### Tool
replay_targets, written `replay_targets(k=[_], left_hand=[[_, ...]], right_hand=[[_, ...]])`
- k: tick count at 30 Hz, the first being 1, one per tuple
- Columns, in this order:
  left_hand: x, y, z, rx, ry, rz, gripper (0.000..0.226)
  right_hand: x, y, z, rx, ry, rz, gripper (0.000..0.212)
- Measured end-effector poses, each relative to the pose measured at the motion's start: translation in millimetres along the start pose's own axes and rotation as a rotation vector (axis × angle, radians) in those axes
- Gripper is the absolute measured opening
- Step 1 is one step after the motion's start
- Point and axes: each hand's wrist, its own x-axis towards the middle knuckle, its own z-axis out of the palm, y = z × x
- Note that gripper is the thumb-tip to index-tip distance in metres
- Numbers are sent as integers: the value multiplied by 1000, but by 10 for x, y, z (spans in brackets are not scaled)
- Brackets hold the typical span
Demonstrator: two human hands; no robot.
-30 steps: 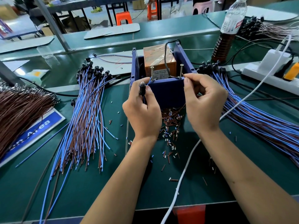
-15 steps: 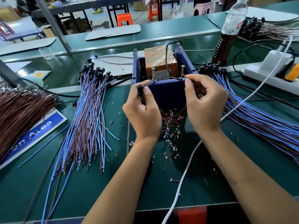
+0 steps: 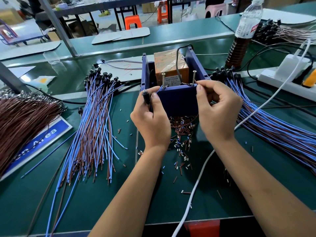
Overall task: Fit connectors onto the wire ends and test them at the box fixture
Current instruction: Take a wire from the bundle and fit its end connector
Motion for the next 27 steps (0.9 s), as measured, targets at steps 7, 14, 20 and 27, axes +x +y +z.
replay_targets(k=[7, 14, 20, 27], left_hand=[[9, 1, 5, -53, 13, -23, 22], [24, -8, 7, -68, 23, -37, 22], [36, -25, 13, -72, 41, -43, 23], [25, -29, 17, -66, -22, -35, 22]], right_hand=[[-5, 2, -2, -4, -1, -6, 15], [-1, 8, 1, 1, -2, -5, 15], [5, 7, 23, 13, 17, 15, 15], [14, 4, 16, 18, 4, -7, 15]])
